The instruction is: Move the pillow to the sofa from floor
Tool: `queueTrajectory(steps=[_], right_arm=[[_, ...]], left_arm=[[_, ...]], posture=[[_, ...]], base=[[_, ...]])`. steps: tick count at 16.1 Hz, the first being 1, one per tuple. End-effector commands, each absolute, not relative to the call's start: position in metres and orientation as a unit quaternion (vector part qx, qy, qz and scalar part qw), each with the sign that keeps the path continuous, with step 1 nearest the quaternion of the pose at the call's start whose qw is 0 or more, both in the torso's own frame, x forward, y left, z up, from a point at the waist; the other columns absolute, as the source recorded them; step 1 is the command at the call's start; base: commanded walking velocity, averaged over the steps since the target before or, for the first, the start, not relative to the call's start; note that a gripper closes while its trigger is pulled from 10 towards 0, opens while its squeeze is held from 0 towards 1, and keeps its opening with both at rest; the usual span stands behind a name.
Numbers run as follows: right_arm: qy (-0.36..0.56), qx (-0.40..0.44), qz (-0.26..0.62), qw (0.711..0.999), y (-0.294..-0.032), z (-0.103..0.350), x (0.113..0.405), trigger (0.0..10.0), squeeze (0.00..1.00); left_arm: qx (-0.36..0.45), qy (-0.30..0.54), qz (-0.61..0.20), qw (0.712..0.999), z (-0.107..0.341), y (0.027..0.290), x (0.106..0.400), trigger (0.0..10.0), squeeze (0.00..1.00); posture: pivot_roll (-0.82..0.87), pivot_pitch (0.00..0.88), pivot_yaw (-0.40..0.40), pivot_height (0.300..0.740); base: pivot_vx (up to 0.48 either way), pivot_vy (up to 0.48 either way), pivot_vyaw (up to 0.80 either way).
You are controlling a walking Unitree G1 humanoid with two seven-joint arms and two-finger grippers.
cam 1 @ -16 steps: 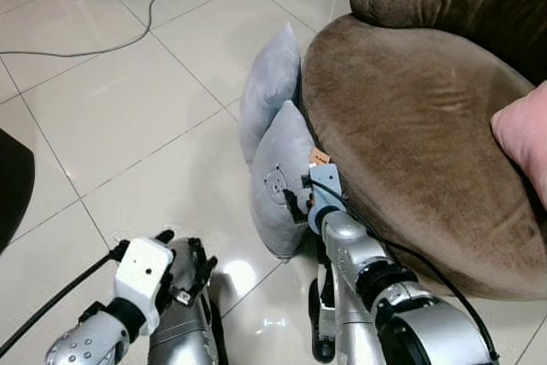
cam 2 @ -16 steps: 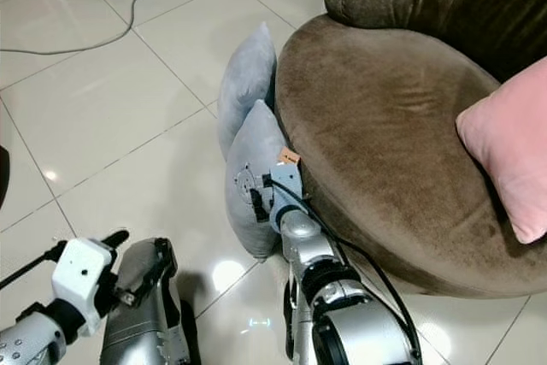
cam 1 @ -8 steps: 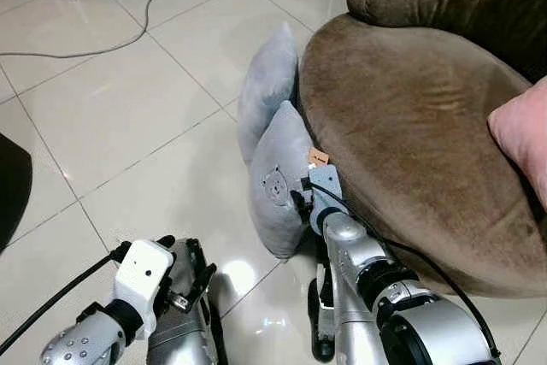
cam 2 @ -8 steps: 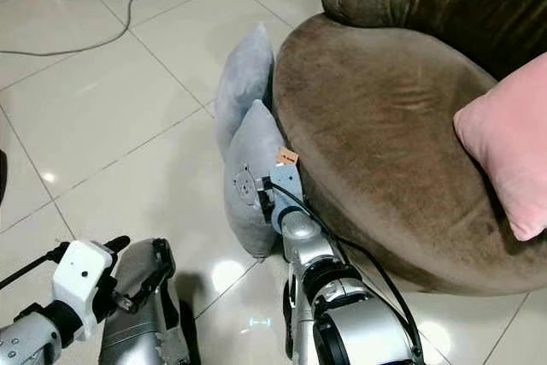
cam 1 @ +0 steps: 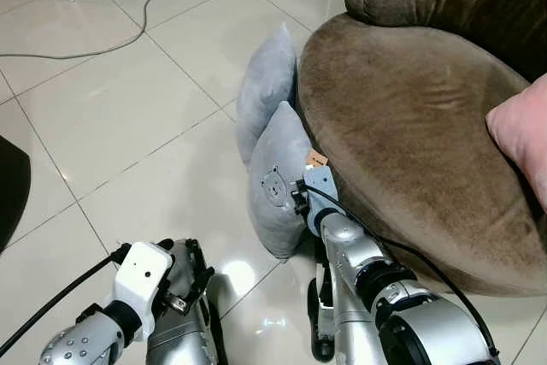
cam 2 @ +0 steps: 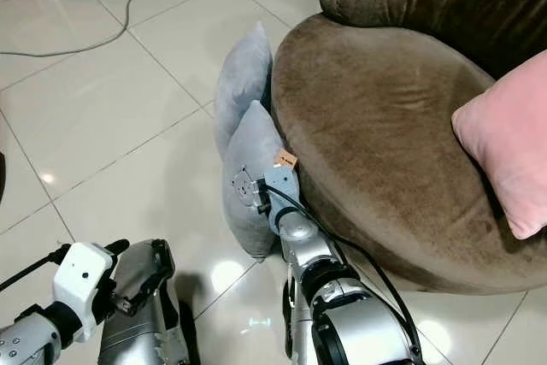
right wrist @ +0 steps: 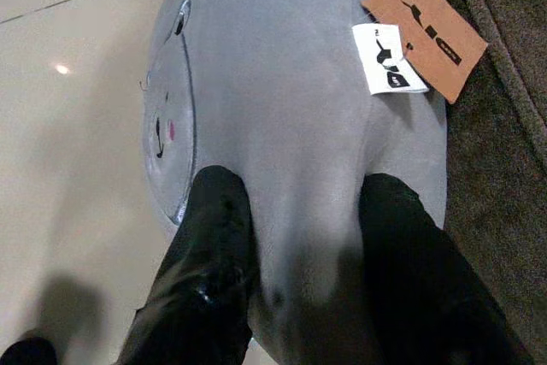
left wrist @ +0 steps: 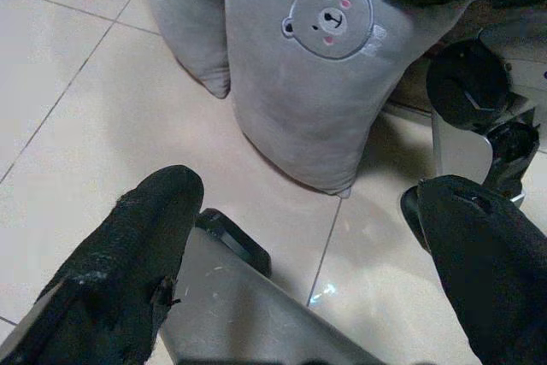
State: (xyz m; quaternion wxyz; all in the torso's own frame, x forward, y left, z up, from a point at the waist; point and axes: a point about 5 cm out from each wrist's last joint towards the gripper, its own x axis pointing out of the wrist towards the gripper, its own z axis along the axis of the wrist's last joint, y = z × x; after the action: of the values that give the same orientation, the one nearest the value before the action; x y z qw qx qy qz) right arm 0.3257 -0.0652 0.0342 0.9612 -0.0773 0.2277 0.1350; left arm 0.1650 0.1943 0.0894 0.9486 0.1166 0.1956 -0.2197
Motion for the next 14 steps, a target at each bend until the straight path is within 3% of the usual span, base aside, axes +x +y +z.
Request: queueTrajectory(steps=[1,8,14], right_arm=[[0.237,-0.081,0.145,0.957,-0.0623,0.0306,0.3228,0.0,0.0],[0.238,-0.08,0.152,0.956,-0.0625,0.0295,0.3218,0.0,0.0],[0.226,-0.064,0.179,0.956,-0.0569,0.0325,0.3219,0.0,0.0]], left_arm=[[0.112,0.208,-0.223,0.946,0.0844,0.1944,0.1614,10.0,0.3],[0.113,0.205,-0.223,0.946,0.0795,0.1947,0.1642,10.0,0.29],[0.115,0.196,-0.227,0.947,0.0791,0.1897,0.1687,10.0,0.3]], posture=[[-0.01,0.262,-0.008,0.505],[-0.02,0.248,-0.007,0.505],[-0.03,0.187,-0.002,0.505]], base=[[0.0,0.0,0.0],[0.0,0.0,0.0],[0.0,0.0,0.0]])
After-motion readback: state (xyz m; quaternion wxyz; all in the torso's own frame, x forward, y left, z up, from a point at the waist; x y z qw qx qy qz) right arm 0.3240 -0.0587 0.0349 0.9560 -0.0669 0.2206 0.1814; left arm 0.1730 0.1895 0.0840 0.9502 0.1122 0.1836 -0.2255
